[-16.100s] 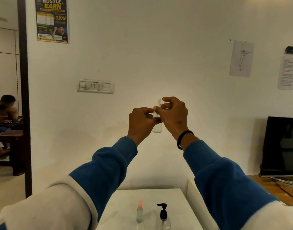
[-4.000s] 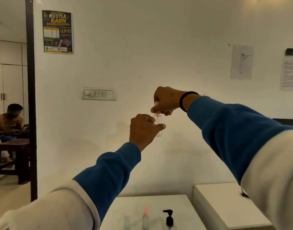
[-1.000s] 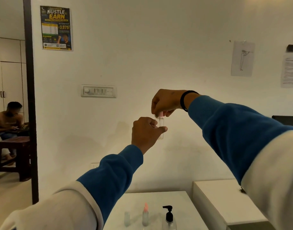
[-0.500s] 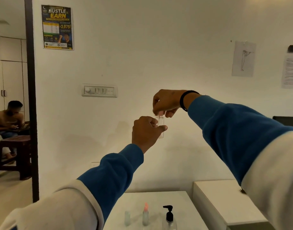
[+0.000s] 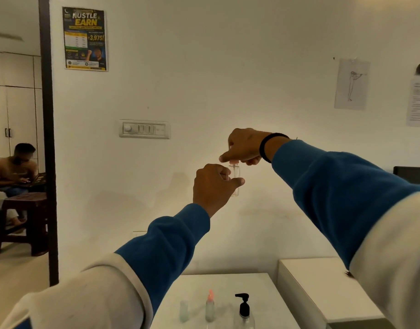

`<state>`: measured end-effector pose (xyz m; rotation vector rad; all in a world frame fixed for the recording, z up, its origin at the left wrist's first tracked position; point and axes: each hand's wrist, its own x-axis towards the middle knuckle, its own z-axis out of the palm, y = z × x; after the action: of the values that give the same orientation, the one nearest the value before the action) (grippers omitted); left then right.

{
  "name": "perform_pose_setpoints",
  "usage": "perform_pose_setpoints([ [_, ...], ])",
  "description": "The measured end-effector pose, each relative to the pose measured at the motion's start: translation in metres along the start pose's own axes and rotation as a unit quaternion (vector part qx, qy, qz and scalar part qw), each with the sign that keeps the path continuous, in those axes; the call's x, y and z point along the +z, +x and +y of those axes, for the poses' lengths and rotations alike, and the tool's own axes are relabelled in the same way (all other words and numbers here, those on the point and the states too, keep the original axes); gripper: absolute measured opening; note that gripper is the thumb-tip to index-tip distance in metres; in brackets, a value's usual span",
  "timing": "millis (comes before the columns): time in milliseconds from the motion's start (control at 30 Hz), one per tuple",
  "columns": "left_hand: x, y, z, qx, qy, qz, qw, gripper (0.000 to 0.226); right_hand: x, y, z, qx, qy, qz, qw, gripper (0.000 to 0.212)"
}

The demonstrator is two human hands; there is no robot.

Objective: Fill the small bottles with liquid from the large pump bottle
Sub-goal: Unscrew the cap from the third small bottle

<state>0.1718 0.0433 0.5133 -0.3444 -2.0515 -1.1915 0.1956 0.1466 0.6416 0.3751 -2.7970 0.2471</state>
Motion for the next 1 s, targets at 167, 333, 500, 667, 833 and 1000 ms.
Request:
perform_pose_setpoints([
  [167,-0.001,0.0,0.001,0.0,0.003,-0.002,1.0,0.044,0.0,0.001,0.007,-0.018,0.003,0.004,1.0,0.026],
  [333,-0.002,-0.003,-0.002,-0.003,0.01,-0.004,1.0,0.042,-0.004,-0.006,0.0,-0.05,0.023,-0.027,0.998,0.014],
  [500,-0.003,-0.003,0.001,0.0,0.014,-0.006,1.0,0.048,-0.002,-0.003,0.004,-0.016,0.006,0.032,0.999,0.032],
  [667,-0.004,-0.004,0.003,0.0,0.014,-0.005,1.0,0.048,-0.002,-0.002,0.008,-0.01,0.035,0.027,0.999,0.021],
  [833,-0.003,-0.006,0.002,-0.001,0.016,-0.005,1.0,0.044,-0.006,-0.005,0.008,-0.021,0.065,0.012,0.998,0.01],
  [1000,-0.005,-0.005,0.005,-0.003,0.014,-0.004,1.0,0.037,-0.011,-0.007,0.007,-0.047,0.059,0.022,0.997,0.014],
])
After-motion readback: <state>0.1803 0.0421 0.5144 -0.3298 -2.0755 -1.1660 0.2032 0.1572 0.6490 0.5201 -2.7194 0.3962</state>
